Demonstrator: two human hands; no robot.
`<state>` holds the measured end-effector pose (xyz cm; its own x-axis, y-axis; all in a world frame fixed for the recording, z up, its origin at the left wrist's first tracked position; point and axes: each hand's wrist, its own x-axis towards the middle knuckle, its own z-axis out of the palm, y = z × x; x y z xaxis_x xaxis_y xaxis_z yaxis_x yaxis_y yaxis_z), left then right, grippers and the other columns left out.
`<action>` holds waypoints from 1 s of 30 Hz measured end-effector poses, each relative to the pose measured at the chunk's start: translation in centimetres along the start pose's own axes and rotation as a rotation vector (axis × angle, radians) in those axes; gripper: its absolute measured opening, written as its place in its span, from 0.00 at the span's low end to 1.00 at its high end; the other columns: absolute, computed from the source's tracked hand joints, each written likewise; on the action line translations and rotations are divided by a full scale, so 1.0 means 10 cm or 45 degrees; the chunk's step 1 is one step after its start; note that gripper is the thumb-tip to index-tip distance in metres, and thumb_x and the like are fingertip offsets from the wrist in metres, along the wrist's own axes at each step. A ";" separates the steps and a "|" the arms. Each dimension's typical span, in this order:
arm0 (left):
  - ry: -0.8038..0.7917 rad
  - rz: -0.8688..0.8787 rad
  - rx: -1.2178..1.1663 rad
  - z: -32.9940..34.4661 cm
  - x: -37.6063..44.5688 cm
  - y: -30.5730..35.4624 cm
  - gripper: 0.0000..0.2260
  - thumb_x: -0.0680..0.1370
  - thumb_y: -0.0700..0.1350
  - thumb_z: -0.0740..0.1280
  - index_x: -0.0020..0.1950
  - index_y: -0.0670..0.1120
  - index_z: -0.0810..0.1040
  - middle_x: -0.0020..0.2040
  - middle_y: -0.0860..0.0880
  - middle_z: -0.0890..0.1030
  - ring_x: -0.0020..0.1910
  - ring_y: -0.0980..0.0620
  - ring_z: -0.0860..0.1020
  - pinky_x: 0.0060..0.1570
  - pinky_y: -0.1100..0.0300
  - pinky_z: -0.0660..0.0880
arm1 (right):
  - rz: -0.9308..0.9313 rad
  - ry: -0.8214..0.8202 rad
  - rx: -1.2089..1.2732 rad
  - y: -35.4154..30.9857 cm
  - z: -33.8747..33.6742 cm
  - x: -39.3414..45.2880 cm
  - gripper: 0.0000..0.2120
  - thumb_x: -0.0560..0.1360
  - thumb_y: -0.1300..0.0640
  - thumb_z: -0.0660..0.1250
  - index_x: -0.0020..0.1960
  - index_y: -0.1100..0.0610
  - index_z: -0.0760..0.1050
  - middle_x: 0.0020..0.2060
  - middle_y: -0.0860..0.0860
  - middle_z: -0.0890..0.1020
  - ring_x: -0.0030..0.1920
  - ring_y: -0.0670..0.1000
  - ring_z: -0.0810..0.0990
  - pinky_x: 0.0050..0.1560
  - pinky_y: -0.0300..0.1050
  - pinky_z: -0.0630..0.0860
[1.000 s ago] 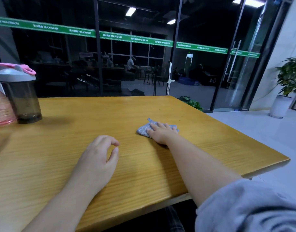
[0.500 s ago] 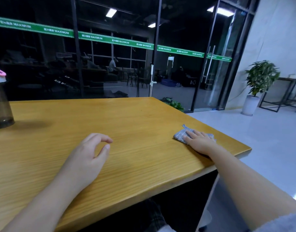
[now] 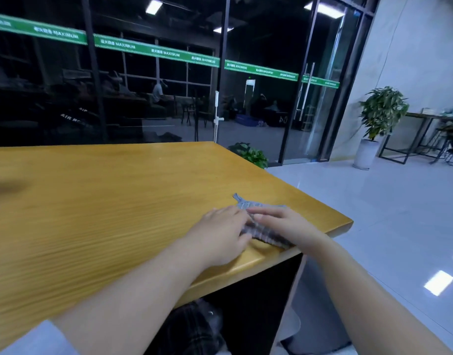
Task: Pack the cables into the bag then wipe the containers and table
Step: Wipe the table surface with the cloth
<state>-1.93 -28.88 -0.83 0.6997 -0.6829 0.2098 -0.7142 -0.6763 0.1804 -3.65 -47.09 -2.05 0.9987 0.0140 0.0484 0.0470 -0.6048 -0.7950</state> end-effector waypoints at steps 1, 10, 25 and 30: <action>-0.044 -0.015 -0.026 0.01 0.09 0.02 0.18 0.80 0.52 0.55 0.69 0.50 0.65 0.69 0.51 0.66 0.68 0.50 0.64 0.66 0.55 0.59 | -0.014 0.045 0.202 0.02 -0.07 -0.04 0.14 0.75 0.48 0.66 0.60 0.43 0.78 0.61 0.43 0.78 0.66 0.45 0.73 0.68 0.47 0.66; 0.032 -0.076 -0.229 0.34 0.48 0.07 0.17 0.80 0.52 0.56 0.69 0.51 0.65 0.69 0.53 0.65 0.68 0.52 0.63 0.66 0.54 0.63 | 0.199 0.491 -0.151 0.23 -0.35 -0.18 0.20 0.73 0.50 0.70 0.64 0.48 0.73 0.60 0.47 0.74 0.58 0.48 0.75 0.59 0.48 0.74; 0.242 -0.032 -0.652 0.34 0.41 -0.06 0.16 0.75 0.35 0.59 0.49 0.56 0.76 0.45 0.63 0.69 0.41 0.65 0.70 0.39 0.72 0.64 | 0.099 0.372 -0.205 0.04 -0.04 -0.15 0.23 0.71 0.66 0.65 0.63 0.48 0.73 0.58 0.45 0.77 0.42 0.39 0.74 0.38 0.32 0.68; 0.267 -0.063 -0.685 0.32 0.40 -0.05 0.19 0.73 0.32 0.58 0.46 0.57 0.74 0.44 0.62 0.70 0.44 0.62 0.70 0.42 0.73 0.65 | -0.154 0.491 -0.049 0.00 0.00 -0.18 0.23 0.68 0.73 0.60 0.47 0.46 0.78 0.43 0.42 0.79 0.35 0.34 0.73 0.38 0.28 0.68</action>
<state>1.33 -32.15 -3.15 0.7528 -0.5481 0.3646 -0.6283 -0.4330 0.6463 -5.45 -47.07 -2.13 0.9057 -0.2081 0.3694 0.1561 -0.6464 -0.7468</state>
